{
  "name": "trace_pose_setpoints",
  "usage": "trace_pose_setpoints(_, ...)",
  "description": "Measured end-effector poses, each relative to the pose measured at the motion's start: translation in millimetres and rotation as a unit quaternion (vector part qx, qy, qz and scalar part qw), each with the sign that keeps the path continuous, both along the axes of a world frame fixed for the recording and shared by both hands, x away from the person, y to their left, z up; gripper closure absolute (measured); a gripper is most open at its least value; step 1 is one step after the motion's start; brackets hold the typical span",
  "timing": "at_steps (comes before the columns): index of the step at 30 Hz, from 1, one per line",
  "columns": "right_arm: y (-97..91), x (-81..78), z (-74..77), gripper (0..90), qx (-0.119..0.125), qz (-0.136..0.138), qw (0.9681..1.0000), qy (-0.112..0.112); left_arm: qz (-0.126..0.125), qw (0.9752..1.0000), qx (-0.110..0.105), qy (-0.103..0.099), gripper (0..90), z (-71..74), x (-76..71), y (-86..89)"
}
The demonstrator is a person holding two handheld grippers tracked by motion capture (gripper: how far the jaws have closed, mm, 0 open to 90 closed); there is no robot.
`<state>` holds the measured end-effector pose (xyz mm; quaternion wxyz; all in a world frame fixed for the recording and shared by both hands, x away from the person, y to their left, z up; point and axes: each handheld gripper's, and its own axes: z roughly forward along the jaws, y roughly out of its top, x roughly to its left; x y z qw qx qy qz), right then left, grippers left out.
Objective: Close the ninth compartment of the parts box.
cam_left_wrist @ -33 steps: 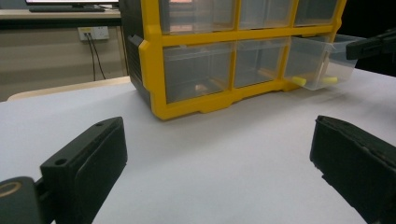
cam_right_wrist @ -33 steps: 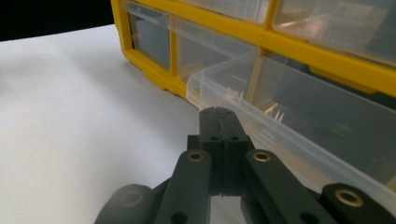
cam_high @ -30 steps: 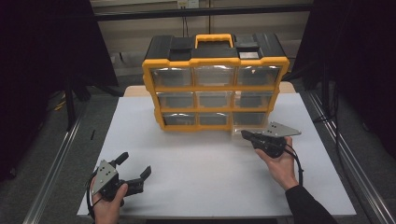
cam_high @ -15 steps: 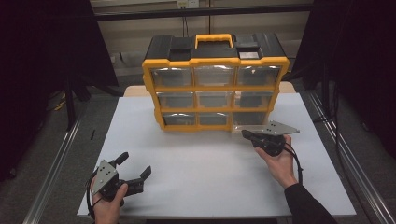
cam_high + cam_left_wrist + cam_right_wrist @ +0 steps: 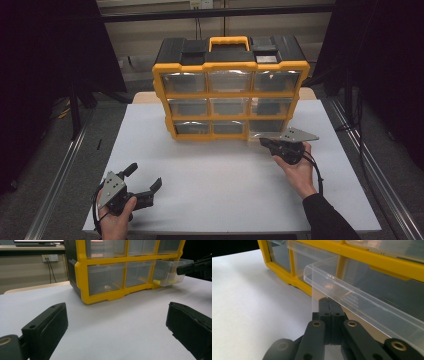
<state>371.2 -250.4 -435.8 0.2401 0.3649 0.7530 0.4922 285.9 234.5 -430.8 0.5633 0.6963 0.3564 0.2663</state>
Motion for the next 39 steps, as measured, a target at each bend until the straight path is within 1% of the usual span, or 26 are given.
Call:
trace_pose_setpoints(1, 0.1, 1.1, -0.1, 90.0, 0.000, -0.001, 1.0000, 0.000, 0.000, 1.0000, 0.002, 0.000, 4.0, 0.1, -0.1, 0.3)
trace_pose_setpoints(16, 2.6, 12.1, -3.5, 90.0, 0.006, -0.010, 0.9999, 0.000, -0.001, 1.0000, 0.001, 0.000, 4.0, -0.1, 0.1, -0.1)
trace_pose_setpoints(20, 3.3, 14.4, -4.5, 90.0, 0.008, -0.005, 0.9999, -0.003, 0.000, 1.0000, 0.001, 0.001, 4.0, -0.2, 0.2, -0.2)
trace_pose_setpoints(25, 3.7, 16.2, -5.1, 90.0, 0.010, -0.008, 0.9999, -0.004, 0.000, 1.0000, 0.000, 0.001, 4.0, -0.2, 0.3, 0.0)
trace_pose_setpoints(29, 3.3, 18.6, -6.6, 90.0, 0.018, -0.010, 0.9998, -0.006, 0.001, 1.0000, -0.001, 0.001, 4.0, -0.3, 0.3, -0.1)
trace_pose_setpoints(35, 3.0, 20.3, -6.9, 90.0, 0.018, -0.016, 0.9997, -0.006, 0.001, 1.0000, 0.000, 0.001, 4.0, -0.3, 0.3, -0.1)
trace_pose_setpoints(39, 4.4, 24.2, -5.5, 90.0, 0.010, -0.017, 0.9998, -0.005, 0.001, 1.0000, 0.001, 0.001, 4.0, -0.3, 0.5, 0.3)
